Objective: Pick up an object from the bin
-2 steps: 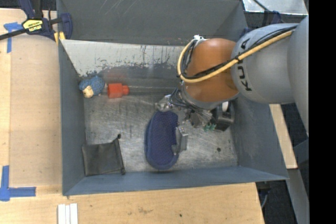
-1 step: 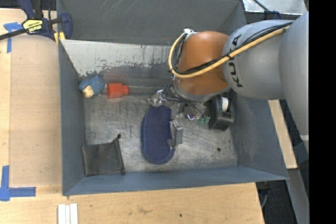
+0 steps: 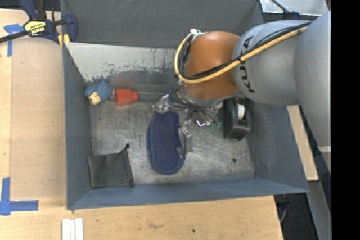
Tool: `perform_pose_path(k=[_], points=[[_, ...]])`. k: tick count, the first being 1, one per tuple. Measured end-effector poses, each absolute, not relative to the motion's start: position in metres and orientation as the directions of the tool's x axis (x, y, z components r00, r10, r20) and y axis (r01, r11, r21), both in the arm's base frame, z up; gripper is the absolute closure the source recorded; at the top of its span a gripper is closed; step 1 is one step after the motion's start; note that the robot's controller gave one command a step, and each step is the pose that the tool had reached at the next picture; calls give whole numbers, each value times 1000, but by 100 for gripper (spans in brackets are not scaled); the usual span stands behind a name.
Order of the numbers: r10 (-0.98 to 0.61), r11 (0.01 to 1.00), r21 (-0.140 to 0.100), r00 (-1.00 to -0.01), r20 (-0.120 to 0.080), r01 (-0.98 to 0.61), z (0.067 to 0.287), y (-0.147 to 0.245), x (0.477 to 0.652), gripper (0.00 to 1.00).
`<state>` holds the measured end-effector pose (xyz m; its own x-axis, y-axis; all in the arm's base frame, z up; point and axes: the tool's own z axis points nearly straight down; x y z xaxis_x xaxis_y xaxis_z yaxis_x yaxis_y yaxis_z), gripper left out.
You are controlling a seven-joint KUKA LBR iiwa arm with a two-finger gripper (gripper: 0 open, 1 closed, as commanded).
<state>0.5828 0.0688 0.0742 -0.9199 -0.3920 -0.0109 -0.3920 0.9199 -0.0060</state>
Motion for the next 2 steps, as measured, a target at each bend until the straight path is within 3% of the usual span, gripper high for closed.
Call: perform_pose_path(k=[1,2], points=[[-391,920,-7,-920,-18,-391,78,70,585,100],[-498,867,-5,-867,-11,-498,224,53,566,100]])
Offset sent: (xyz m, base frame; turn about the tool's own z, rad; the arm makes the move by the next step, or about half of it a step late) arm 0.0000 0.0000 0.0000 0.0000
